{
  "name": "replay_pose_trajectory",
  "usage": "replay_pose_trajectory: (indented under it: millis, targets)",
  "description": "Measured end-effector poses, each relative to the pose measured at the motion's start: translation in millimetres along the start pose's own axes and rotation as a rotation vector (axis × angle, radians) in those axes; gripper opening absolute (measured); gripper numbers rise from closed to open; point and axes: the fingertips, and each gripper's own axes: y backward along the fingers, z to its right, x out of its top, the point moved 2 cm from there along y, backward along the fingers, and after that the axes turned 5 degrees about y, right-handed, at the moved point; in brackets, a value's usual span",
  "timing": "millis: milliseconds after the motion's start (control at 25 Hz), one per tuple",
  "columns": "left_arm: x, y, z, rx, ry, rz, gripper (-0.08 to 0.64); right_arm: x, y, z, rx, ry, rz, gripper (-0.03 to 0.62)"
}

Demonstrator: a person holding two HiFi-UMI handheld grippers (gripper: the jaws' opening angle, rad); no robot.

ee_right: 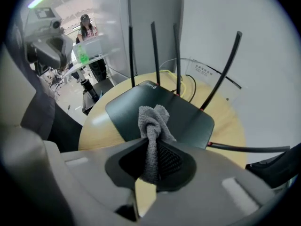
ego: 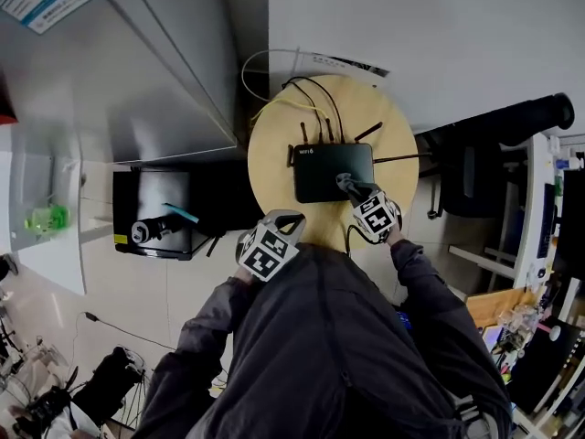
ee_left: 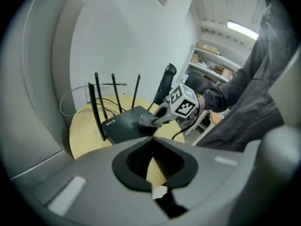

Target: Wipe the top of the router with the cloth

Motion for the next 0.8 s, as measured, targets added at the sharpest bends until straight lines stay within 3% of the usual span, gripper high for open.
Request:
replay_pose_trajectory:
  millis: [360, 560, 800]
  targets:
    - [-1.4, 0.9, -4.9, 0.143, 0.147, 0.041, 0.000, 28.6, -23.2, 108.0, -0.076, 0.092, -0.023, 0.035]
    - [-10.7, -2.2, 0.0, 0.199, 0.223, 0.057, 0.000, 32.9, -32.8, 116.9, -0.055, 0.163, -0.027, 0.035]
    - [-12.2, -6.2, 9.3, 0.201, 0.219, 0.043, 0.000, 30.4, -29.9, 111.6, -0.073, 0.161, 0.011, 0.035]
